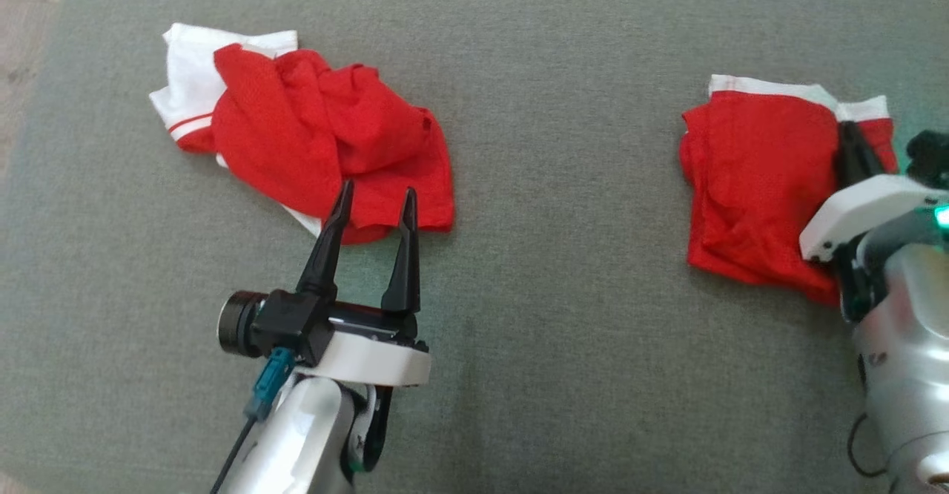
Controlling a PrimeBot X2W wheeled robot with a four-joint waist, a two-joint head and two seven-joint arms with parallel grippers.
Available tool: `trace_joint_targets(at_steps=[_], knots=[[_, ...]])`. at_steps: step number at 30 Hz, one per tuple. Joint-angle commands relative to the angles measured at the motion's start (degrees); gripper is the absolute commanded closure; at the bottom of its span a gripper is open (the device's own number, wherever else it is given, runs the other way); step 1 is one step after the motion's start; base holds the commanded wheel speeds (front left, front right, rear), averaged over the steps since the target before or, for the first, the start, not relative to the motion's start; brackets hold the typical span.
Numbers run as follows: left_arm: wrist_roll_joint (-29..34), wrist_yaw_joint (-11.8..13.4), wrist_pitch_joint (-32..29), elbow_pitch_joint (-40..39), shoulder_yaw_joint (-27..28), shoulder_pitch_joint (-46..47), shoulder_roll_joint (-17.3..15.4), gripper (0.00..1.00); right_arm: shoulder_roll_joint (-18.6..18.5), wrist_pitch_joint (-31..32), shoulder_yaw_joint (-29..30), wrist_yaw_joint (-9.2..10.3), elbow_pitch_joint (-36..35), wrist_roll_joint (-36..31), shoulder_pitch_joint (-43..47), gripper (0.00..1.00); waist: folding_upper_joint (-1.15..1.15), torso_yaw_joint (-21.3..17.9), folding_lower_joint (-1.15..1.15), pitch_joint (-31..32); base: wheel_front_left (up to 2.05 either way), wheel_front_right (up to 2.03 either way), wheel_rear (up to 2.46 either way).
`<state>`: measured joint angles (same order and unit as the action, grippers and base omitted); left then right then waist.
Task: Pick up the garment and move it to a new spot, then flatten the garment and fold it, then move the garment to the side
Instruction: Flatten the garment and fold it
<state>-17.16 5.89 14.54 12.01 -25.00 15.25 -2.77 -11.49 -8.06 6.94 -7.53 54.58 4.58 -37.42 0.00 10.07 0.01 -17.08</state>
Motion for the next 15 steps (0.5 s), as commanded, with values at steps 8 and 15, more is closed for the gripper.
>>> trace_joint_targets(at_steps=[8,15], knots=[[-0.4,0.6,0.5,-1.6,2.0,0.8,-0.1,0.00,4.2,-6.6,-8.2,0.04,-0.2,1.8,-3.2,1.00,0.00,-0.7,-0.01,2.2,0.00,0.00,0.00],[-0.6,0.4,0.5,-1.6,1.8,0.5,-0.1,0.00,6.7,-6.2,-17.3,0.04,4.4,4.1,-1.1,1.00,0.00,-1.1,-0.01,3.5,0.00,0.00,0.00]])
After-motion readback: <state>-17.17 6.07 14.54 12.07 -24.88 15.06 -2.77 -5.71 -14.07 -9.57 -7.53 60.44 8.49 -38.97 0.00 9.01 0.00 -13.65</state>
